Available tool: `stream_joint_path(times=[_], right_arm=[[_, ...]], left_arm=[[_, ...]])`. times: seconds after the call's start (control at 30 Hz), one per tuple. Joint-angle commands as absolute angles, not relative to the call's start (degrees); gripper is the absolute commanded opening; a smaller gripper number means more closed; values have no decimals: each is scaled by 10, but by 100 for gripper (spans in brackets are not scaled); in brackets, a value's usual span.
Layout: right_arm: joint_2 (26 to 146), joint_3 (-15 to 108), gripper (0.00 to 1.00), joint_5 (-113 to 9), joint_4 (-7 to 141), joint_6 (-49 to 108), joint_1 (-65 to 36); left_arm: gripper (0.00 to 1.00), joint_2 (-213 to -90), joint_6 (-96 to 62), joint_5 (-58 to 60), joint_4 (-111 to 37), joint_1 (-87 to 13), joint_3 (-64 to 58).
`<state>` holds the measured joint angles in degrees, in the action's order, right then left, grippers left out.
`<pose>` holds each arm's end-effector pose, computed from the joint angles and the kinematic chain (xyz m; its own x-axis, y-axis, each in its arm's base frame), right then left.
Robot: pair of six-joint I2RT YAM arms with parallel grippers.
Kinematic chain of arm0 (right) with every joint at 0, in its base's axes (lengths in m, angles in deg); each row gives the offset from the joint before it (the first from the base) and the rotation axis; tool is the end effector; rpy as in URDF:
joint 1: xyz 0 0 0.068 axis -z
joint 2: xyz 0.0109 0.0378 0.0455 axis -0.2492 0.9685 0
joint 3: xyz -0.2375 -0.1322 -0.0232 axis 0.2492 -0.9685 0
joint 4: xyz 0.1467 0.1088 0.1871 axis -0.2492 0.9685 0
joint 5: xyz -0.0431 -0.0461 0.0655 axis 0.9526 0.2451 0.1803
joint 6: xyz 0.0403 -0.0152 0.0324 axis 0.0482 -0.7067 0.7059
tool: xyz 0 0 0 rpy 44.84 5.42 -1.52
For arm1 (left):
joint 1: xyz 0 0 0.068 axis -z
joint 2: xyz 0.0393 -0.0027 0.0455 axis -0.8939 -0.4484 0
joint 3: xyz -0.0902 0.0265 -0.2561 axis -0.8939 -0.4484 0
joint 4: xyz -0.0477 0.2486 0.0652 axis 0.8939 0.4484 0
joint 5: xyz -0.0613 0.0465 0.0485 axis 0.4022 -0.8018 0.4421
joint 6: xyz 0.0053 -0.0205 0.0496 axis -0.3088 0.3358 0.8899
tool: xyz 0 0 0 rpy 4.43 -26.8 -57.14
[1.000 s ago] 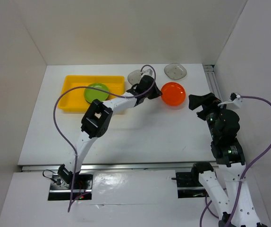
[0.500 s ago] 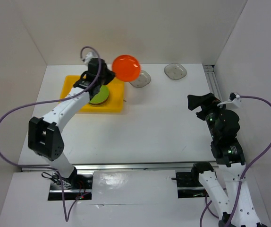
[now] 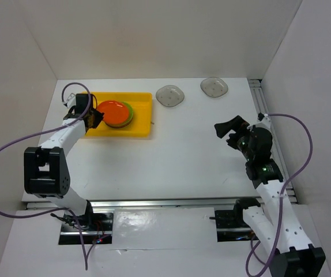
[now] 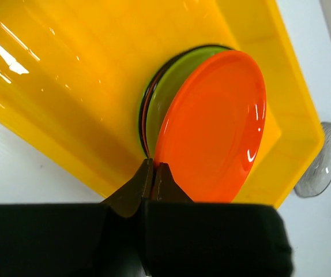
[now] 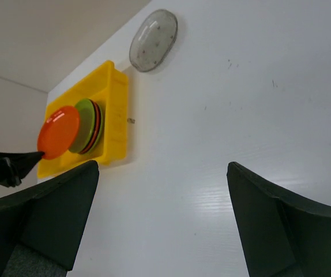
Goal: Place the plates into the plastic bin on the countertop
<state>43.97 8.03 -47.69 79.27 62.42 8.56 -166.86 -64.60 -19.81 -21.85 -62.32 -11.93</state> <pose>0.1662 0.0192 0.3036 -0.2989 0.6144 -0.7302 0.0398 0.7726 0.6337 0.3517 0.0015 0.2465 -0.2092 -0.8329 -0.5123 -0.6349 0.5142 -0.5766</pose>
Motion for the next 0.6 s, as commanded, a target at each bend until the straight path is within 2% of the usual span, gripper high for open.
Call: stream_joint_path(times=[0.0, 0.17, 0.33, 0.4, 0.43, 0.47, 0.5, 0.53, 0.57], right_arm=[[468, 55, 99, -523, 706, 629, 82], [558, 24, 99, -576, 571, 613, 77], [742, 51, 99, -584, 477, 584, 77], [797, 79, 99, -601, 428, 590, 71], [851, 94, 99, -607, 420, 590, 58], [878, 111, 99, -608, 413, 590, 53], [904, 152, 99, -608, 418, 584, 46], [929, 172, 99, -601, 418, 584, 35], [975, 192, 99, -601, 418, 584, 34]], left_arm=[[0, -1650, -645, -162, -267, -645, -108], [0, -1682, -631, -120, -267, -656, -83], [0, -1707, -626, -95, -280, -663, -76], [14, -1714, -632, -95, -269, -663, -70], [25, -1714, -632, -95, -269, -657, -64], [43, -1714, -632, -95, -252, -657, -64], [53, -1714, -632, -100, -252, -657, -57], [60, -1714, -632, -100, -252, -657, -57], [63, -1707, -632, -100, -242, -657, -57]])
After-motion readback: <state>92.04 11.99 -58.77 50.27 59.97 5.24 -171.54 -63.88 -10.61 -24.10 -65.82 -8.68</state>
